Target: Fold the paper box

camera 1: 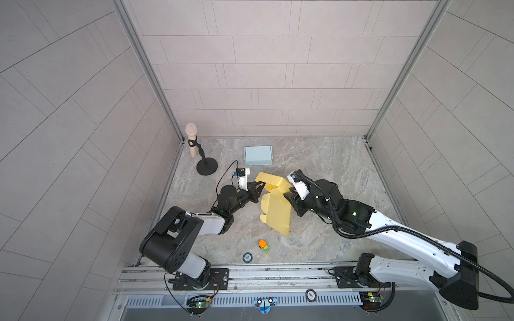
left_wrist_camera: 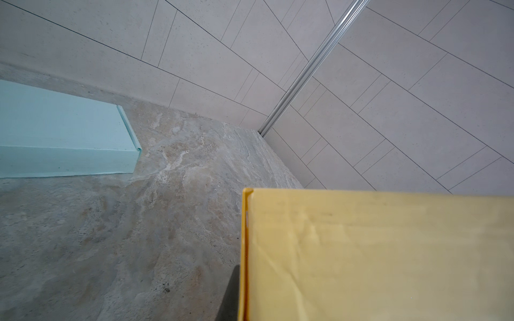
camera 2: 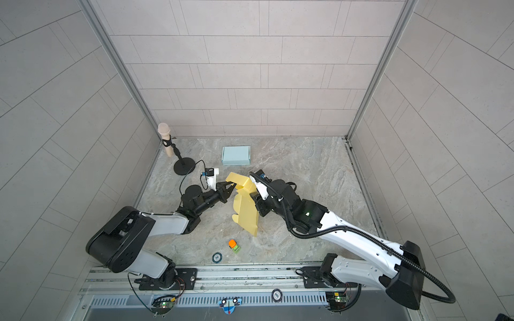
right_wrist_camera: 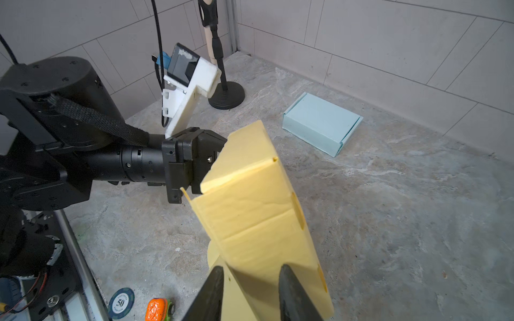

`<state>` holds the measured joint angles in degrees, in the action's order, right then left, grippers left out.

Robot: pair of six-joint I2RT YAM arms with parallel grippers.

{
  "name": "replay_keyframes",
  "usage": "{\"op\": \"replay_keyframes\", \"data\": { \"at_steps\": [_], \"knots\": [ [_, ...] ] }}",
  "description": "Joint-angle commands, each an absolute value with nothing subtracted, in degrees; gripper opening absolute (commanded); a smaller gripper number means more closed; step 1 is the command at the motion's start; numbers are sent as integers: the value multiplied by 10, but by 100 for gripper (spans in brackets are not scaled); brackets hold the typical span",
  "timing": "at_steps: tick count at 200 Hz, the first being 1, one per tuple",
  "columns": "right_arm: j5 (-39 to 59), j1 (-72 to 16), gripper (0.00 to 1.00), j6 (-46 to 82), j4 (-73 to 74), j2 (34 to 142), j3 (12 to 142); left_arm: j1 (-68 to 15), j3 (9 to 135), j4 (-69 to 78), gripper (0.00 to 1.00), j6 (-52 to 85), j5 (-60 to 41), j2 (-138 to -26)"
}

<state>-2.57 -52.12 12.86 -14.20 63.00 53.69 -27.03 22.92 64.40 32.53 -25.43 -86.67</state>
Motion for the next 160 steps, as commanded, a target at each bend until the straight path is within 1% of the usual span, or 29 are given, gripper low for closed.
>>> {"op": "replay_keyframes", "data": {
  "at_steps": [1, 30, 59, 100, 103, 113, 142, 160],
  "knots": [
    [-142, -545, 37, 125, -175, 659, 568, -274, 228, 660, 8, 320, -262, -859],
    [-246, -569, 40, 150, -201, 703, 594, -278, 228, 659, 8, 321, -259, -858],
    [-365, -597, 42, 176, -258, 752, 633, -283, 230, 649, 8, 316, -255, -855],
    [-454, -617, 45, 200, -284, 791, 662, -283, 231, 636, 8, 308, -246, -845],
    [-458, -618, 45, 200, -285, 793, 663, -300, 230, 635, 8, 307, -245, -844],
    [-476, -622, 45, 201, -285, 802, 669, -304, 231, 630, 8, 303, -242, -840],
    [-561, -640, 46, 216, -312, 845, 702, -312, 230, 620, 8, 297, -233, -829],
    [-617, -651, 45, 230, -343, 879, 729, -315, 229, 617, 8, 298, -230, -825]
  ]
}}
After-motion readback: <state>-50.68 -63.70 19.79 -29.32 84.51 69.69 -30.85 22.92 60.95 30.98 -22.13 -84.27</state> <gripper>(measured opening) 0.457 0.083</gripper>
